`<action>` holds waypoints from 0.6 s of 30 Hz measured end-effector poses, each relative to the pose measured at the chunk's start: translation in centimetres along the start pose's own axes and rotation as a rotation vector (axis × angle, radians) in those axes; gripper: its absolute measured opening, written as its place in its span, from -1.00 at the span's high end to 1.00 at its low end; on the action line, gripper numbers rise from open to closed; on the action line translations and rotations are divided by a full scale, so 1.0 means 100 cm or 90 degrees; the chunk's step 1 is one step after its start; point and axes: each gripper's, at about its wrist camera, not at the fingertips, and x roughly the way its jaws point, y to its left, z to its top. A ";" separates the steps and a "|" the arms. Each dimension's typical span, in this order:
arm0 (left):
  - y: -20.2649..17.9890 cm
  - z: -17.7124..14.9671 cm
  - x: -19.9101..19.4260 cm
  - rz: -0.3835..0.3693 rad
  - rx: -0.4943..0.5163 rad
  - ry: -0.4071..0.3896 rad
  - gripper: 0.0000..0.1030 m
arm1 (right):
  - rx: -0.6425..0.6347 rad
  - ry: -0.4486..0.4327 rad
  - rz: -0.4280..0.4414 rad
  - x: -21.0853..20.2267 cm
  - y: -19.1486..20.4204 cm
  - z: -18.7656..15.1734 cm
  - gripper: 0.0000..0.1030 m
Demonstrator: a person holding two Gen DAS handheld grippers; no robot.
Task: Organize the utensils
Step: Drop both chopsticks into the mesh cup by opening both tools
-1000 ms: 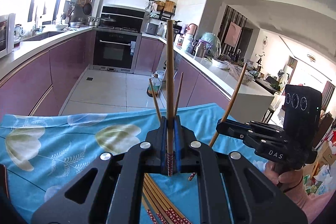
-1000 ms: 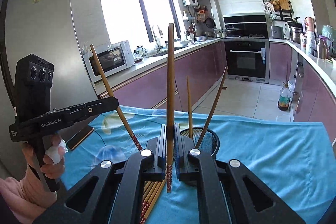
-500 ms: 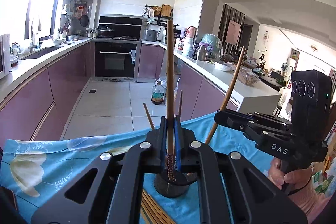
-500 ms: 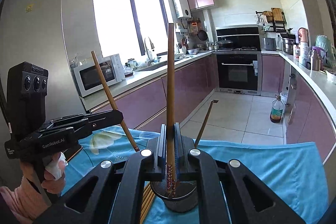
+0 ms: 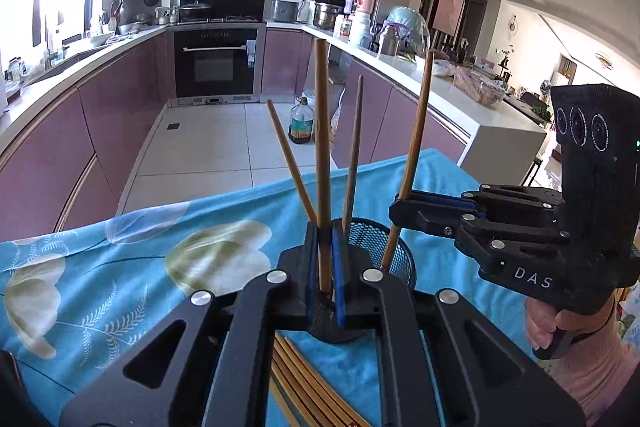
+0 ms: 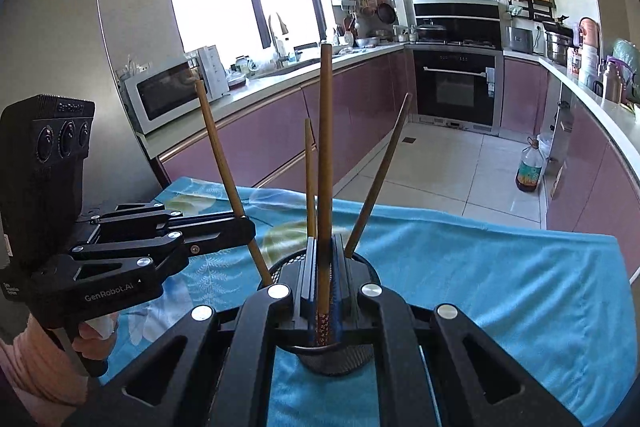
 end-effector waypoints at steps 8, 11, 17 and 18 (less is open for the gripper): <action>0.011 -0.007 0.027 0.007 -0.018 0.025 0.80 | 0.027 0.041 -0.003 0.019 -0.007 -0.002 0.84; 0.013 -0.007 0.032 0.011 -0.021 0.022 0.80 | 0.035 0.043 -0.004 0.022 -0.011 -0.001 0.84; 0.018 -0.015 0.028 0.018 -0.030 0.013 0.77 | 0.036 0.035 -0.007 0.018 -0.009 -0.003 0.73; 0.018 -0.017 0.027 0.020 -0.031 0.011 0.75 | 0.037 0.033 -0.007 0.017 -0.009 -0.002 0.72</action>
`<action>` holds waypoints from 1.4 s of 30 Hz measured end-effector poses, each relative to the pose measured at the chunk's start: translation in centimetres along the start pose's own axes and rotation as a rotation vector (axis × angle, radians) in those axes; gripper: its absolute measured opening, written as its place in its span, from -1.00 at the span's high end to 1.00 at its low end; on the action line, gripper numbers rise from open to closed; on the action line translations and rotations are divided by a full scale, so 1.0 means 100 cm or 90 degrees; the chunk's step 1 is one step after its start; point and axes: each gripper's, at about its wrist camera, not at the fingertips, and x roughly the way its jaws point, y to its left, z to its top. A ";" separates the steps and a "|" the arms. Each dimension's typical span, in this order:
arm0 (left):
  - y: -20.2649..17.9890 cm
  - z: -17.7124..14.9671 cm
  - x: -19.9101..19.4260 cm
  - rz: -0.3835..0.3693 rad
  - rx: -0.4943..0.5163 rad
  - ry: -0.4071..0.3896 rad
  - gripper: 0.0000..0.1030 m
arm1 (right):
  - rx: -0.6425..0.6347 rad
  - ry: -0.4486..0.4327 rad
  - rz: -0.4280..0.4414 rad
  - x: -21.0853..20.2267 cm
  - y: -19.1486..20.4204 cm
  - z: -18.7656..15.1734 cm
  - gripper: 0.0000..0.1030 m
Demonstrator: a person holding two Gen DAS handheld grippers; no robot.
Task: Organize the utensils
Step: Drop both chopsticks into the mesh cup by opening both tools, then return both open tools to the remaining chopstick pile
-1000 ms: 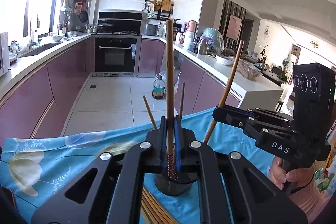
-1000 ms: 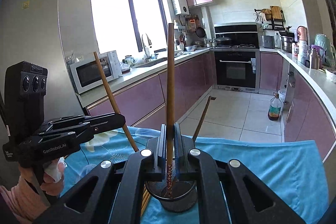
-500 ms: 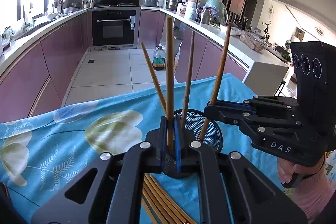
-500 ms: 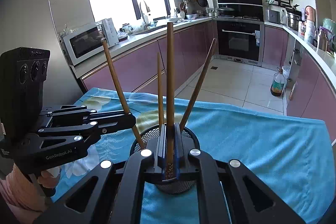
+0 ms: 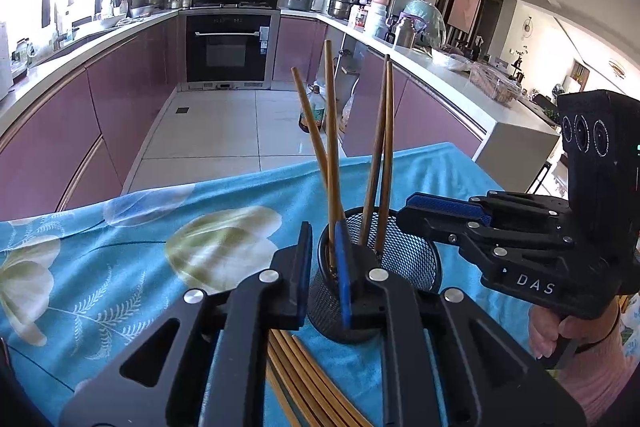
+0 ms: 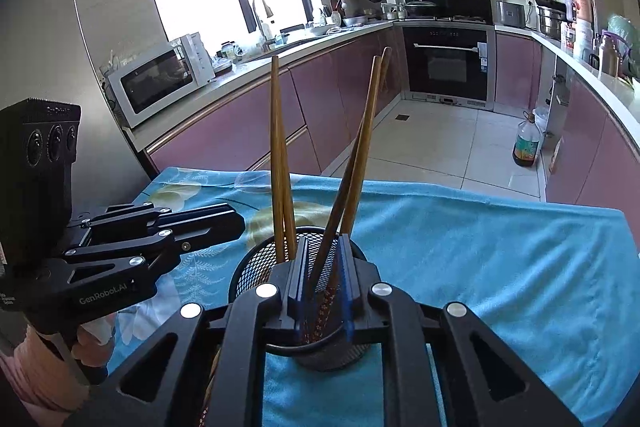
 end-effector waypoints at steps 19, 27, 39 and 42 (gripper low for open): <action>0.024 -0.047 -0.061 0.062 -0.007 -0.050 0.41 | -0.053 -0.035 0.054 -0.040 0.040 -0.023 0.43; 0.032 -0.085 -0.065 0.078 0.001 -0.001 0.37 | -0.102 0.067 0.070 -0.011 0.071 -0.066 0.41; 0.029 -0.139 -0.039 0.053 -0.004 0.091 0.37 | -0.087 0.170 0.048 0.021 0.078 -0.113 0.41; 0.027 -0.142 -0.036 0.046 -0.001 0.098 0.37 | -0.087 0.177 0.042 0.021 0.077 -0.119 0.41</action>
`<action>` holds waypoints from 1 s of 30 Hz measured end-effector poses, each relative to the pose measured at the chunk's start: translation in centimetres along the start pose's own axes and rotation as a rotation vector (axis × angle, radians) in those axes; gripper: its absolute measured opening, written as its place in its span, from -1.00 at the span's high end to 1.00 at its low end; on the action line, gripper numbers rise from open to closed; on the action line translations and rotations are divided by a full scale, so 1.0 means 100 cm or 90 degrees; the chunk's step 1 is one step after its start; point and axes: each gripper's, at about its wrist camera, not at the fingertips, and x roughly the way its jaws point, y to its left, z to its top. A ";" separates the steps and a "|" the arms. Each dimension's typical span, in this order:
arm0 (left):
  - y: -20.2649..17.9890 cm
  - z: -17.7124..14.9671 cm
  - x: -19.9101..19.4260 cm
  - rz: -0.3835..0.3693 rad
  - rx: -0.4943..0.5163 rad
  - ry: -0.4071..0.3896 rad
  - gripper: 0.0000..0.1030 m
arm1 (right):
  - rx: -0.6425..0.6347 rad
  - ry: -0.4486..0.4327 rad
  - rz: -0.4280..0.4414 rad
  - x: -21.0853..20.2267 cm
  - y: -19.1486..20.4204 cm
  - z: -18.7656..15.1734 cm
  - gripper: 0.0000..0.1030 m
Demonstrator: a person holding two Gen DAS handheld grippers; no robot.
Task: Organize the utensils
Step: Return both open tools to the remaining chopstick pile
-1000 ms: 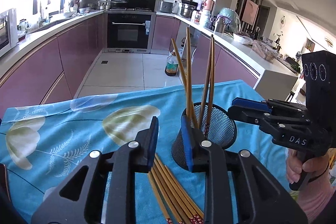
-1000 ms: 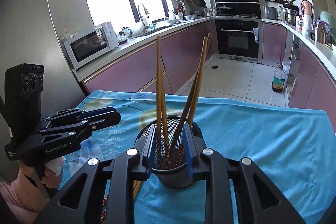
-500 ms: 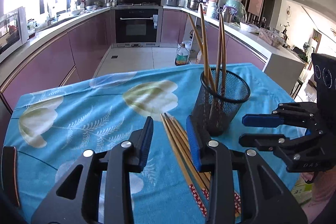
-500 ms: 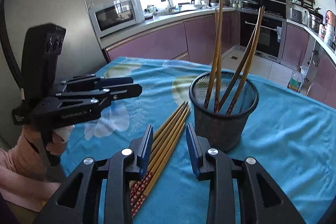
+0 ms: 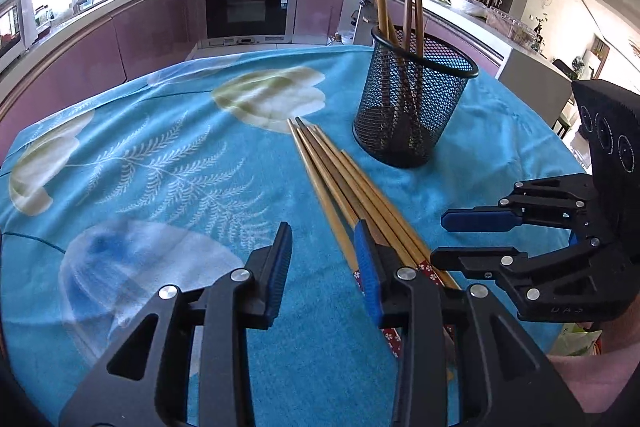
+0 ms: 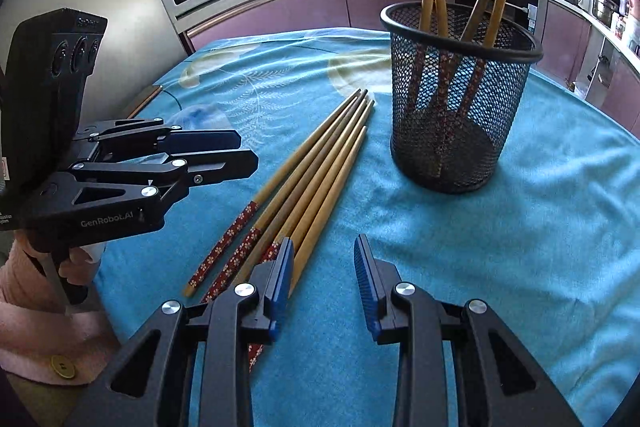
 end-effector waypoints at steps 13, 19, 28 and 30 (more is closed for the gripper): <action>-0.003 -0.004 0.009 0.001 0.008 0.021 0.37 | -0.016 0.014 -0.046 0.006 0.004 0.003 0.43; -0.004 -0.002 0.015 0.005 0.013 0.027 0.37 | -0.025 0.017 -0.064 0.008 0.001 0.005 0.55; -0.004 0.005 0.028 0.008 0.015 0.043 0.43 | -0.017 0.013 -0.066 0.013 -0.007 0.012 0.67; -0.004 0.008 0.031 0.013 0.017 0.047 0.44 | -0.016 0.011 -0.066 0.014 -0.008 0.014 0.67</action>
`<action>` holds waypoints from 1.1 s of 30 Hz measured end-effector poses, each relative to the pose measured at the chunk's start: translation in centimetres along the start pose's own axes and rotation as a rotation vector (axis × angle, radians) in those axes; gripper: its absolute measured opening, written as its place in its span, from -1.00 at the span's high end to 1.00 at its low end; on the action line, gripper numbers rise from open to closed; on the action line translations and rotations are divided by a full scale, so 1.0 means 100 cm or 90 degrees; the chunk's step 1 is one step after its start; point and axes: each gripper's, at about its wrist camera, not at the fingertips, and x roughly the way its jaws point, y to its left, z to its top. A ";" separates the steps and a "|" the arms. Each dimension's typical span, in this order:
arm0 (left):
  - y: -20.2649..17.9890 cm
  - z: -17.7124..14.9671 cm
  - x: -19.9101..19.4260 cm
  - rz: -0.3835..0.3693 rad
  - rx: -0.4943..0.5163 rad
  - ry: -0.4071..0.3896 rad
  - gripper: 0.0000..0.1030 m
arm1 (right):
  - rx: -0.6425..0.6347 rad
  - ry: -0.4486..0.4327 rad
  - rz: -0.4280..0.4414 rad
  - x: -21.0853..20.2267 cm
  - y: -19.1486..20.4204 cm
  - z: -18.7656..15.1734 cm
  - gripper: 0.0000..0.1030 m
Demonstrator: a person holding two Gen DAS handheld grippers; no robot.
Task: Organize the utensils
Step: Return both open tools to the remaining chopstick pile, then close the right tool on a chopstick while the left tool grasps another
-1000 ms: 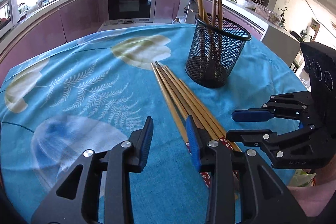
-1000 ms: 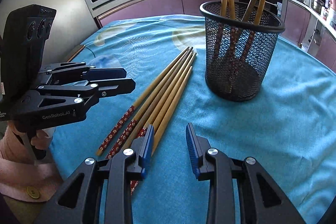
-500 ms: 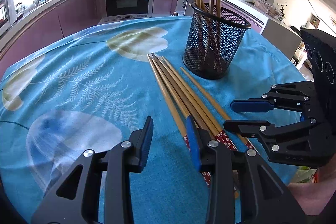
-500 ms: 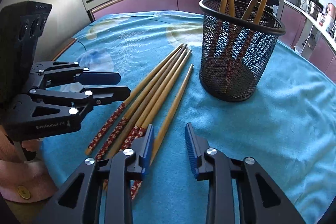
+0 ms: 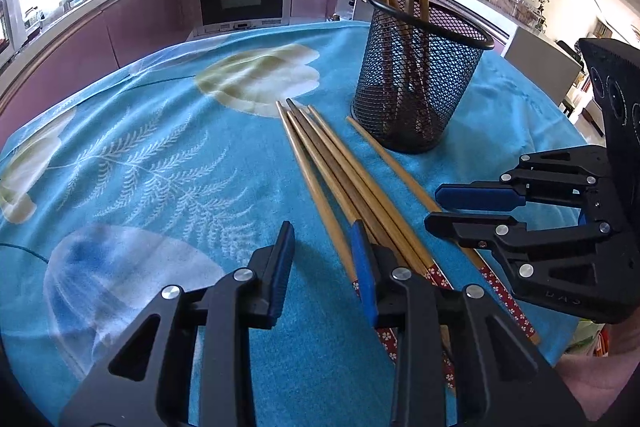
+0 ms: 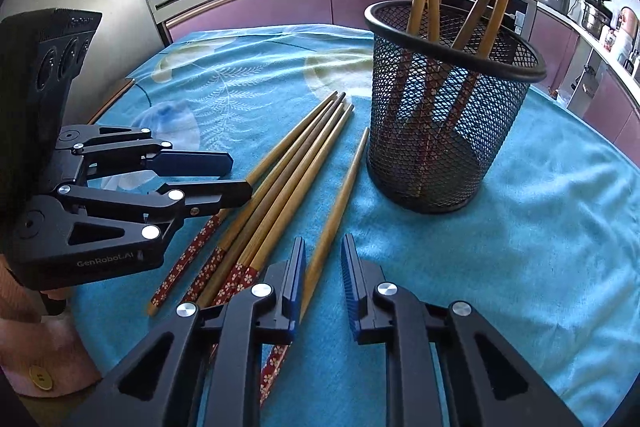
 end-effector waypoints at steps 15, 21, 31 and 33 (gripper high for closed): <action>0.004 0.021 0.020 0.028 -0.028 0.009 0.75 | 0.024 -0.009 0.014 0.007 -0.008 0.008 0.81; 0.007 0.019 0.019 0.038 -0.061 0.003 0.82 | 0.046 -0.012 0.032 0.004 -0.016 0.006 0.87; 0.010 0.010 0.006 0.021 -0.091 -0.012 0.85 | 0.054 -0.028 0.045 -0.010 -0.022 0.003 0.89; 0.012 0.008 0.000 0.010 -0.095 -0.018 0.85 | 0.052 -0.034 0.049 -0.014 -0.021 0.003 0.89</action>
